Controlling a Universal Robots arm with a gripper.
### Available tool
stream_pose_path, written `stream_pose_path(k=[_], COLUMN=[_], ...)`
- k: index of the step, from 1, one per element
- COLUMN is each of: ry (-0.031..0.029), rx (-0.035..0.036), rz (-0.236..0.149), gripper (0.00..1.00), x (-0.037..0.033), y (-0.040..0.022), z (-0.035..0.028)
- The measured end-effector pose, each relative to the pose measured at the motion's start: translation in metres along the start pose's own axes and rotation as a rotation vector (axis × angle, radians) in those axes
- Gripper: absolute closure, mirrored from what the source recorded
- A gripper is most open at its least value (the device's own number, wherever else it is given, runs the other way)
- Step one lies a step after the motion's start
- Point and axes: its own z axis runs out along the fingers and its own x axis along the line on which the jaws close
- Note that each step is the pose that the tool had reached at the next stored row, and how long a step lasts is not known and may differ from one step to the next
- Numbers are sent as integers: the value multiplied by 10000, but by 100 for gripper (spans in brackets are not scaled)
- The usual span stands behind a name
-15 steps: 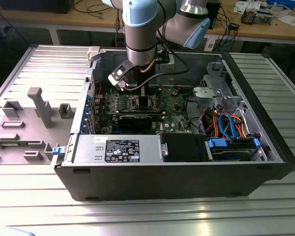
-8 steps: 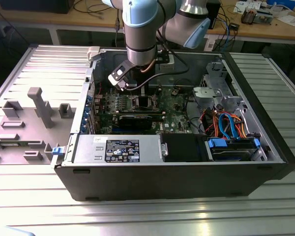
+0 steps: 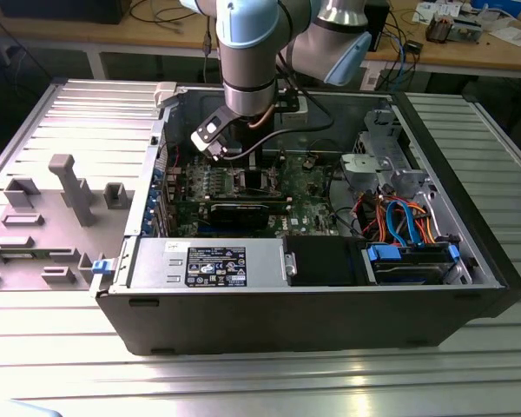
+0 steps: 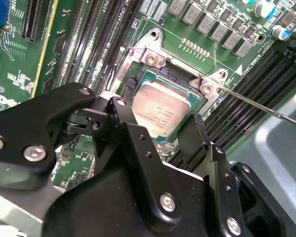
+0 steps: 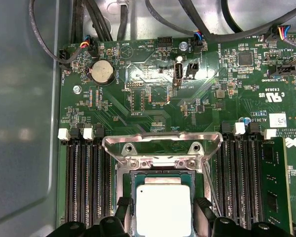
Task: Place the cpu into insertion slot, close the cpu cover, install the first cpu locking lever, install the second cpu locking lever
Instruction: 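Place the cpu into insertion slot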
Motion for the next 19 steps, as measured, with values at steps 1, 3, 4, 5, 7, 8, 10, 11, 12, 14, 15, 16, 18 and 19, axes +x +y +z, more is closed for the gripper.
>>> stream_pose_path(k=[1,3,4,5,7,8,10,11,12,14,15,16,18,19], ry=[1,-9,-11,-12,-14,-17,-23,-22,-21,-21,-22,-23,-23,-23], rx=[-1,1,0,0,0,0,0,0,-1,-1,0,0,0,0], rz=[0,-1,-1,-1,-2,-2,-2,-1,0,-2,-2,-2,-2,-2], gripper=[38,38,38,38,38,38,38,40,46,58,58,64,76,76], x=[1,3,3,5,7,8,9,10,10,10,10,10,10,10], y=[1,5,6,8,11,13,15,17,17,17,17,17,18,18], z=[-11,-56,-68,-96,-131,-148,-174,-180,-179,-180,-180,-180,-180,-180])
